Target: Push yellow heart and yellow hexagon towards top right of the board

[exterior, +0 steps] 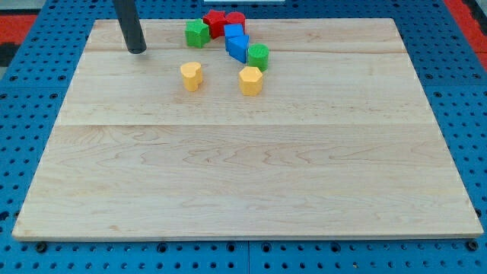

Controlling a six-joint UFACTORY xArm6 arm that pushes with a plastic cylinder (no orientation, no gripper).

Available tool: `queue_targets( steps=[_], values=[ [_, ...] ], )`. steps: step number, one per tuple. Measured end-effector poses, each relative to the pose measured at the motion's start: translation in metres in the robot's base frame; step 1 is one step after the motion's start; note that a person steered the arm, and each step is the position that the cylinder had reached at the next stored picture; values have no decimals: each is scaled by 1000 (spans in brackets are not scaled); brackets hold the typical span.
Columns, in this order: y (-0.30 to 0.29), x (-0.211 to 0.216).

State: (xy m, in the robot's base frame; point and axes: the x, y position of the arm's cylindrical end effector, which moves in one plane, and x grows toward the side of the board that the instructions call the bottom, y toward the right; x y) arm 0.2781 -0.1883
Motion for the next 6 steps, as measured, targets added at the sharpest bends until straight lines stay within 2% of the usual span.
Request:
queue_targets(
  steps=[2, 3, 4, 5, 6],
  values=[
    [51, 26],
    [62, 55],
    [137, 83],
    [223, 90],
    [264, 87]
  ],
)
